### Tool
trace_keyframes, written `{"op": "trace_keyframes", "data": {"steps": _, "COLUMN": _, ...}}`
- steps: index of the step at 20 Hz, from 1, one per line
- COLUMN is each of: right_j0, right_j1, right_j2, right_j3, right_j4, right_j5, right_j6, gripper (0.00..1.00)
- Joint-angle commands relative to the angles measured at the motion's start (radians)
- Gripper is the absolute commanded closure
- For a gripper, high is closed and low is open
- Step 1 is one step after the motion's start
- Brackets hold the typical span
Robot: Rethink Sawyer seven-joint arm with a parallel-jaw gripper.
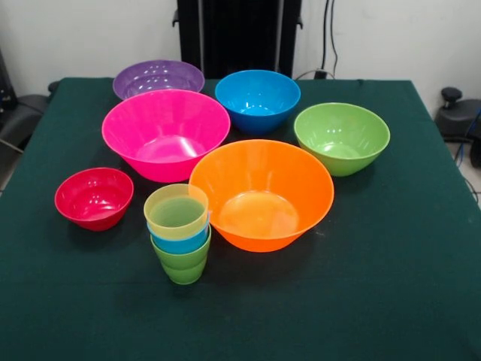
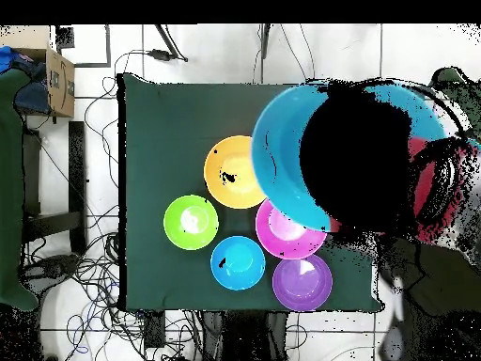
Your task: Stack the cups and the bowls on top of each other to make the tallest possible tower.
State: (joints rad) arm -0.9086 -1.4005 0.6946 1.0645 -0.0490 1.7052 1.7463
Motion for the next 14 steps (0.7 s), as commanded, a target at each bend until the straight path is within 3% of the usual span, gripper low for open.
{"op": "trace_keyframes", "data": {"steps": 1, "right_j0": 0.056, "right_j1": 0.093, "right_j2": 0.11, "right_j3": -0.208, "right_j4": -0.346, "right_j5": 0.498, "right_j6": -0.185, "gripper": 1.0}}
{"op": "trace_keyframes", "data": {"steps": 2, "right_j0": 0.056, "right_j1": 0.092, "right_j2": 0.103, "right_j3": -0.195, "right_j4": -0.339, "right_j5": 0.48, "right_j6": -0.182, "gripper": 1.0}}
{"op": "trace_keyframes", "data": {"steps": 4, "right_j0": 0.039, "right_j1": 0.065, "right_j2": 0.054, "right_j3": -0.081, "right_j4": -0.275, "right_j5": 0.357, "right_j6": -0.182, "gripper": 1.0}}
{"op": "trace_keyframes", "data": {"steps": 7, "right_j0": 0.006, "right_j1": 0.007, "right_j2": -0.022, "right_j3": 0.141, "right_j4": -0.171, "right_j5": 0.153, "right_j6": -0.202, "gripper": 1.0}}
{"op": "trace_keyframes", "data": {"steps": 11, "right_j0": -0.014, "right_j1": -0.031, "right_j2": -0.07, "right_j3": 0.343, "right_j4": -0.095, "right_j5": -0.078, "right_j6": -0.223, "gripper": 1.0}}
{"op": "trace_keyframes", "data": {"steps": 14, "right_j0": -0.02, "right_j1": -0.035, "right_j2": -0.084, "right_j3": 0.426, "right_j4": -0.074, "right_j5": -0.182, "right_j6": -0.224, "gripper": 1.0}}
